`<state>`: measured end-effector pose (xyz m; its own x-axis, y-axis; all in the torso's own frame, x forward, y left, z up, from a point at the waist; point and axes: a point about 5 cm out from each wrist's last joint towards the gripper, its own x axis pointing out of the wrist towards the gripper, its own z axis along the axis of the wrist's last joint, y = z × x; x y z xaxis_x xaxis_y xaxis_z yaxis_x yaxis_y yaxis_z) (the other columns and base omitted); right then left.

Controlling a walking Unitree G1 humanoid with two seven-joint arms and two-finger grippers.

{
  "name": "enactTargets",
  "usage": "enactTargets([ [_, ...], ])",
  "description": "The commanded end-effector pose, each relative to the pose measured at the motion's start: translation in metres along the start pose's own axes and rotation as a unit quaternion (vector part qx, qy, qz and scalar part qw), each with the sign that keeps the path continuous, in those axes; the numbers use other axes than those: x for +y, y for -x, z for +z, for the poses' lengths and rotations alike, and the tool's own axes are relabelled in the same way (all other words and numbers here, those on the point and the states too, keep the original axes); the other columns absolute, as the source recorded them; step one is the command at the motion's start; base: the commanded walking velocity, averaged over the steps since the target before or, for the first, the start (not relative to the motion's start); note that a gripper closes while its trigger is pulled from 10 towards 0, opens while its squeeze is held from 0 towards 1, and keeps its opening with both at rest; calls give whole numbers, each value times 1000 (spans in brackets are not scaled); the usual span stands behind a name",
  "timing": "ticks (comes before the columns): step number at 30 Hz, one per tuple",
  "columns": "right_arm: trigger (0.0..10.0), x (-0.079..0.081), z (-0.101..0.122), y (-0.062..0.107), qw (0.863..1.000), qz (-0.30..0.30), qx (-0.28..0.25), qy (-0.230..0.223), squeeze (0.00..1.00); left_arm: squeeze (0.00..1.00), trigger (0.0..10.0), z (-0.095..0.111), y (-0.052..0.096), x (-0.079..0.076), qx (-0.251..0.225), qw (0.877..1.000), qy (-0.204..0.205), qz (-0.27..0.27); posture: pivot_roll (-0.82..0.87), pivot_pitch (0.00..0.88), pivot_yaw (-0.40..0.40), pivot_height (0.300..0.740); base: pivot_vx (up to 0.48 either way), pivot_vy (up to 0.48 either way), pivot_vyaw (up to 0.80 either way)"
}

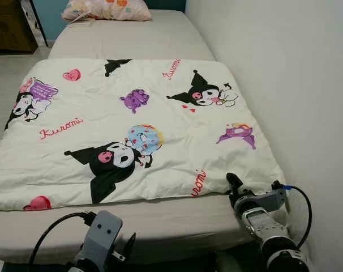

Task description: Clean up the room

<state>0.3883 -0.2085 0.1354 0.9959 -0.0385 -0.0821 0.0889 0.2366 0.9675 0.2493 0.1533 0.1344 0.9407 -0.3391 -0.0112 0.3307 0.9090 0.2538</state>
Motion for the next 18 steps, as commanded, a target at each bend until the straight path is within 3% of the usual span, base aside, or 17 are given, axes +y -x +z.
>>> enactTargets([
  [1, 10000, -5, 0, 1, 999, -11, -14, -40, 0, 0, 10000, -5, 3, -6, 13, 1000, 11, -14, 135, 494, -36, 547, 0, 0, 0],
  [4, 10000, -3, 2, 1, 999, -6, -20, -47, 0, 0, 10000, -3, 2, -7, 7, 1000, 12, -20, 140, 495, -36, 547, 0, 0, 0],
  [6, 10000, 5, 11, -2, 998, 8, -43, -46, 0, 0, 10000, 10, 1, -18, -19, 997, 26, -63, 162, 501, -30, 547, 0, 0, 0],
  [8, 10000, 5, 11, -2, 998, 8, -43, -46, 0, 0, 10000, 10, 1, -18, -19, 997, 26, -63, 162, 501, -30, 547, 0, 0, 0],
  [13, 10000, 6, 21, -1, 996, 3, -72, -44, 0, 0, 10000, 25, 0, -36, -45, 991, 38, -120, 179, 507, -24, 547, 0, 0, 0],
  [16, 10000, 5, 24, -1, 996, 0, -77, -39, 0, 0, 10000, 28, -1, -38, -49, 991, 40, -119, 175, 509, -24, 547, 0, 0, 0],
  [17, 8196, 4, 26, 0, 996, -6, -80, -29, 0, 0, 10000, 28, 0, -37, -49, 992, 41, -113, 169, 505, -25, 547, 0, 0, 0],
  [18, 5333, 3, 28, 0, 996, -10, -82, -22, 0, 0, 10000, 28, 0, -37, -48, 992, 41, -110, 169, 505, -25, 547, 0, 0, 0],
])
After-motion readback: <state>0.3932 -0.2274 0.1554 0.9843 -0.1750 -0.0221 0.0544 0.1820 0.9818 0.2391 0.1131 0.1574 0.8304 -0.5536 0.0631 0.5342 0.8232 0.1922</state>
